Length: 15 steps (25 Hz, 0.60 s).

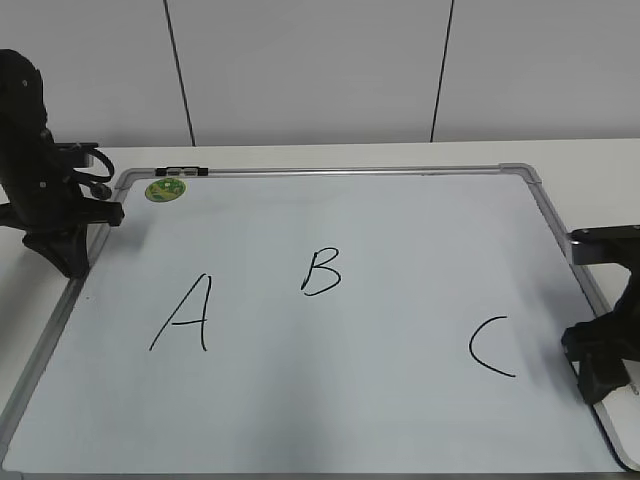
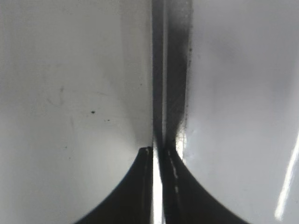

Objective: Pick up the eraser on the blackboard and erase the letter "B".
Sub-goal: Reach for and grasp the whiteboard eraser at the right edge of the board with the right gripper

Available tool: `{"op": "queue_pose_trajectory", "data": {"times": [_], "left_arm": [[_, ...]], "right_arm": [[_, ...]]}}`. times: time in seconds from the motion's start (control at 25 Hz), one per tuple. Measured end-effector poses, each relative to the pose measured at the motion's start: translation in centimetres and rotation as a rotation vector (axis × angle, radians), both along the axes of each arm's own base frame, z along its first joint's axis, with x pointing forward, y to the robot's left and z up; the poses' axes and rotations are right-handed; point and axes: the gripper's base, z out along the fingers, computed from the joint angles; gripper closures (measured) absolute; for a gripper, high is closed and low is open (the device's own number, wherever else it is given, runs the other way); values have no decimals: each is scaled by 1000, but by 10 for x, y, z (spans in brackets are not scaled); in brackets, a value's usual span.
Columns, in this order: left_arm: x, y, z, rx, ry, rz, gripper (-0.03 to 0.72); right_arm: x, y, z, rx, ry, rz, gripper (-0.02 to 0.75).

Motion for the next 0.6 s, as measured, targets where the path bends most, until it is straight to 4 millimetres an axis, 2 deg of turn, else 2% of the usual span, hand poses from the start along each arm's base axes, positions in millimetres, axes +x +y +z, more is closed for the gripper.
{"op": "queue_pose_trajectory", "data": {"times": [0.12, 0.6], "left_arm": [[0, 0, 0, 0, 0, 0, 672], [0, 0, 0, 0, 0, 0, 672]], "right_arm": [[0, -1, 0, -7, -1, 6, 201], [0, -1, 0, -10, 3, 9, 204]]}}
